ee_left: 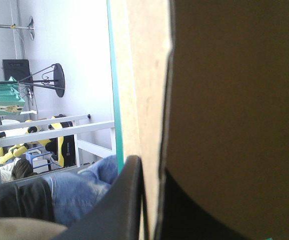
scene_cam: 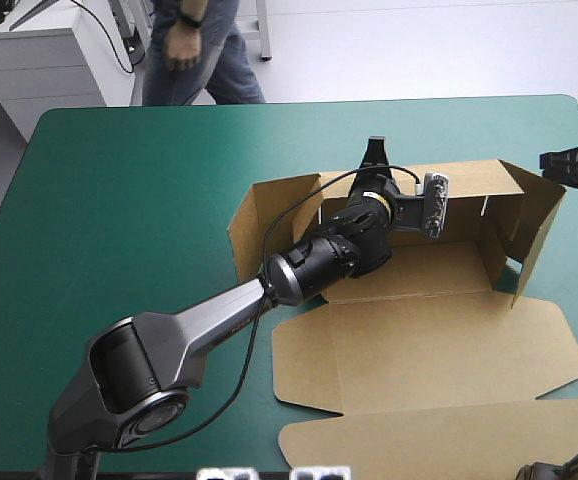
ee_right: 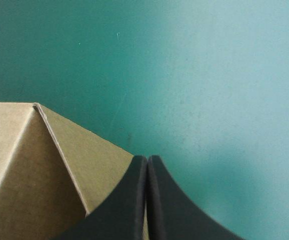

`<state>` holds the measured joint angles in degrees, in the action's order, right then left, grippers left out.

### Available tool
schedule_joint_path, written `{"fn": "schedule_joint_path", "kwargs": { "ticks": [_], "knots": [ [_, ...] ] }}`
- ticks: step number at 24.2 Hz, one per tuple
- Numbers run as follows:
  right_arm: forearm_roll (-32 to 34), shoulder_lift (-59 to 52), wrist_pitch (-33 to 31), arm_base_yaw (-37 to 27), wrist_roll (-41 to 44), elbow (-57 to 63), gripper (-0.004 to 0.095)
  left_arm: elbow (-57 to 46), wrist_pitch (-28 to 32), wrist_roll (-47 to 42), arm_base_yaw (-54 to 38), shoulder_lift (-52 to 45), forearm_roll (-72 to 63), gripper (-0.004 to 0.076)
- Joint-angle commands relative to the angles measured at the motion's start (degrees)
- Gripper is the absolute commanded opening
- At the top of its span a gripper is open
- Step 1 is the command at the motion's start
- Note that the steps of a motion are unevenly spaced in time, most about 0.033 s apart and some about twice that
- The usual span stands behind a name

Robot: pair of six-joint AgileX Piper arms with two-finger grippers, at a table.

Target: Fold the box

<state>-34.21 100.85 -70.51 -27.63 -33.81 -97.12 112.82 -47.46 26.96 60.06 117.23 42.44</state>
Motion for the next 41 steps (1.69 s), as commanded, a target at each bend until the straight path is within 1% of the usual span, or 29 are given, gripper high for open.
{"fn": "schedule_joint_path", "kwargs": {
  "ticks": [1,3,6,8,9,12,14,17,18,19,20,23,24,25,26,32,35,38,40,41],
  "knots": [
    [-1.6,-4.9,-1.1,-0.1,-0.7,1.8,-0.0018,0.7,1.7,0.0,0.8,-2.8,-1.5,-0.0008],
    [-2.5,-7.2,-1.0,-0.1,-3.5,7.0,-0.0018,0.7,1.9,0.0,0.8,-2.8,-1.4,-0.0008],
    [-8.0,-10.7,0.0,-0.1,-8.9,14.3,-0.0018,0.7,1.9,0.0,0.8,-2.8,-1.4,-0.0008],
    [-9.1,-11.8,0.4,-0.1,-11.4,16.9,-0.0018,0.7,1.9,0.0,0.8,-2.8,-1.4,-0.0008],
    [-9.2,-12.3,1.0,-0.1,-12.4,18.3,-0.0018,0.7,1.9,0.0,0.8,-2.8,-1.4,-0.0008],
    [-9.8,-15.1,6.4,-0.1,-15.6,24.0,-0.0018,0.7,1.8,0.0,0.8,-2.8,-1.4,-0.0008],
    [-9.5,-16.2,6.9,-0.1,-16.9,25.5,-0.0017,0.7,1.8,0.0,0.8,-2.8,-1.4,-0.0008],
    [-6.5,-17.0,6.9,-0.1,-16.9,25.7,0.0006,0.7,1.8,0.0,0.8,-2.8,-1.3,-0.0008],
    [-5.7,-17.1,6.7,-0.1,-15.1,25.7,0.0062,0.7,1.6,0.0,0.8,-2.8,-1.2,-0.0008],
    [-5.4,-17.2,6.2,-0.1,-15.3,25.7,0.0107,0.7,1.5,0.0,0.8,-2.8,-1.2,-0.0008],
    [-5.2,-17.2,5.5,-0.1,-15.6,25.7,0.0179,0.7,1.5,0.0,0.8,-2.8,-1.1,-0.0008],
    [-6.3,-17.2,3.6,-0.1,-19.4,25.7,0.0434,0.7,1.5,0.0,0.8,-2.8,-1.0,-0.0008],
    [-7.9,-17.2,3.0,-0.1,-20.9,25.7,0.0528,0.7,1.5,0.0,0.8,-2.8,-1.0,-0.0008],
    [-9.5,-17.2,2.1,-0.1,-23.8,25.7,0.0587,0.7,1.4,0.0,0.8,-2.8,-1.0,-0.0008],
    [-10.5,-17.2,1.8,-0.1,-24.8,25.7,0.0601,0.7,1.4,0.0,0.8,-2.8,-1.0,-0.0008],
    [-11.1,-17.2,-0.7,-0.1,-25.2,25.7,0.0580,0.7,1.4,0.0,0.8,-2.8,-0.7,-0.0008],
    [-11.1,-17.2,0.3,-0.1,-25.5,25.7,0.0580,0.7,1.4,0.0,0.8,-2.8,-0.7,-0.0008],
    [-11.5,-16.8,1.9,-0.1,-27.8,25.7,0.0581,0.7,1.5,0.0,0.8,-2.8,-0.7,-0.0008],
    [-14.6,-15.4,1.4,0.2,-30.4,25.8,0.0581,0.7,1.6,0.0,0.8,-2.8,-0.7,-0.0008],
    [-14.9,-14.9,1.4,0.6,-31.5,25.8,0.0581,0.7,1.6,0.0,0.8,-2.8,-0.7,-0.0008]
  ]
}}
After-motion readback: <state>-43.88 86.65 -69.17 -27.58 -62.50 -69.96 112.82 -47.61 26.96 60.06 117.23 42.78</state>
